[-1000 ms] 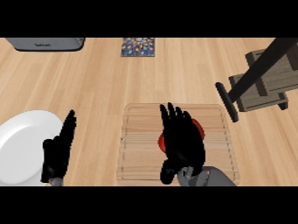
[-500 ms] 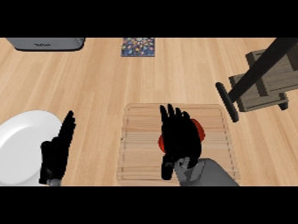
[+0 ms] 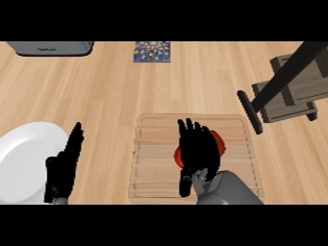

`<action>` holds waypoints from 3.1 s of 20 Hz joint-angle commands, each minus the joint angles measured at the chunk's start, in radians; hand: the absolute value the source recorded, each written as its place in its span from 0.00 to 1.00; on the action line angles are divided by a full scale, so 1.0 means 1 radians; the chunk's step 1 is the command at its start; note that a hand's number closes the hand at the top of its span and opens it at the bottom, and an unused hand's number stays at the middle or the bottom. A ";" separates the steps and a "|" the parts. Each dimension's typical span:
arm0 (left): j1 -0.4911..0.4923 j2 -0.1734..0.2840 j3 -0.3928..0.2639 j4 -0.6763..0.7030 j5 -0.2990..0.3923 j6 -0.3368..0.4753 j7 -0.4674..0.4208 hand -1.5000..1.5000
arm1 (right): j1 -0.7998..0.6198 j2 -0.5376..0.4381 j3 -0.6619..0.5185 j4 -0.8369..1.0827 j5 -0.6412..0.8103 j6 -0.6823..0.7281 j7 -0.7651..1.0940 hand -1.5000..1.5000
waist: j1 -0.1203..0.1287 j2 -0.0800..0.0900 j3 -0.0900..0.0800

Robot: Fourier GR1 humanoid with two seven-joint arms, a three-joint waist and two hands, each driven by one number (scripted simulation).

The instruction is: Pick the tomato from the cutting board and place it in the tiered basket

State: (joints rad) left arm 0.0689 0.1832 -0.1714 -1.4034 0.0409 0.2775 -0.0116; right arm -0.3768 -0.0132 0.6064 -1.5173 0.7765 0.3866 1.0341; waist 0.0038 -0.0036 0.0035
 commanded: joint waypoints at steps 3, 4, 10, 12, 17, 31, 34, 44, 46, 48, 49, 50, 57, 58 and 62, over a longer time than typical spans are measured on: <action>0.031 -0.021 -0.030 -0.076 -0.029 0.023 0.088 0.50 | 0.017 0.012 -0.027 0.088 -0.004 0.002 0.048 0.00 | 0.002 0.003 -0.003; 0.026 -0.014 -0.016 -0.029 -0.017 -0.005 0.067 0.50 | 0.007 0.012 -0.003 0.057 -0.023 0.011 0.104 0.00 | 0.001 0.003 -0.004; -0.019 -0.011 0.016 -0.026 -0.029 -0.016 0.100 0.50 | 0.015 0.013 -0.034 0.124 -0.007 -0.014 0.017 0.00 | 0.000 0.004 -0.003; 0.011 0.019 0.043 -0.031 -0.012 -0.055 0.064 0.50 | 0.026 0.013 -0.053 0.161 0.019 -0.049 -0.022 1.00 | 0.000 0.003 -0.003; -0.007 -0.046 0.022 -0.023 -0.061 -0.012 0.079 0.50 | 0.044 0.013 -0.037 0.207 0.067 -0.090 -0.134 1.00 | -0.001 0.004 -0.003; 0.052 -0.026 0.083 0.004 -0.044 -0.036 0.031 0.50 | -0.018 -0.031 -0.186 0.096 0.179 -0.232 0.096 1.00 | -0.068 -0.021 -0.006; 0.079 -0.039 0.105 0.003 -0.036 -0.003 0.035 0.50 | 0.000 -0.101 -0.388 0.068 0.193 -0.290 0.238 1.00 | -0.148 -0.036 -0.008; 0.126 -0.032 0.094 -0.050 -0.037 -0.011 0.046 0.50 | -0.186 -0.148 -0.636 -0.399 0.362 -0.222 0.401 1.00 | -0.122 -0.054 -0.013; 0.133 -0.022 0.095 -0.047 -0.031 -0.028 0.040 0.50 | -0.238 -0.197 -0.660 -0.476 0.412 -0.147 0.394 1.00 | -0.113 -0.050 -0.014; 0.136 -0.033 0.091 -0.037 -0.044 -0.011 0.028 0.50 | -0.293 -0.226 -0.658 -0.515 0.453 -0.053 0.388 1.00 | -0.102 -0.048 -0.016; 0.117 -0.019 0.093 -0.062 -0.039 -0.024 0.039 0.50 | -0.311 -0.243 -0.650 -0.539 0.475 -0.007 0.377 1.00 | -0.096 -0.047 -0.015; 0.115 -0.031 0.092 -0.032 -0.033 -0.027 0.038 0.50 | -0.341 -0.261 -0.675 -0.537 0.470 0.033 0.361 1.00 | -0.103 -0.044 -0.017; 0.080 -0.009 0.092 -0.045 -0.034 -0.047 0.061 0.50 | -0.497 -0.294 -0.756 -0.518 0.533 0.212 0.326 1.00 | -0.069 -0.033 -0.014; 0.105 -0.032 0.077 -0.032 -0.043 -0.037 0.024 0.50 | -0.532 -0.290 -0.767 -0.508 0.546 0.231 0.325 1.00 | -0.059 -0.033 -0.015; 0.064 -0.035 0.078 -0.020 -0.042 -0.040 0.040 0.50 | -0.660 -0.321 -0.873 -0.427 0.563 0.304 0.276 1.00 | -0.046 -0.021 -0.012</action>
State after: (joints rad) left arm 0.1357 0.1513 -0.0914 -1.4472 -0.0058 0.2455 0.0169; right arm -0.9038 -0.3033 -0.2017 -1.9997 1.3219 0.4630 1.1159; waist -0.0589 -0.0350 -0.0077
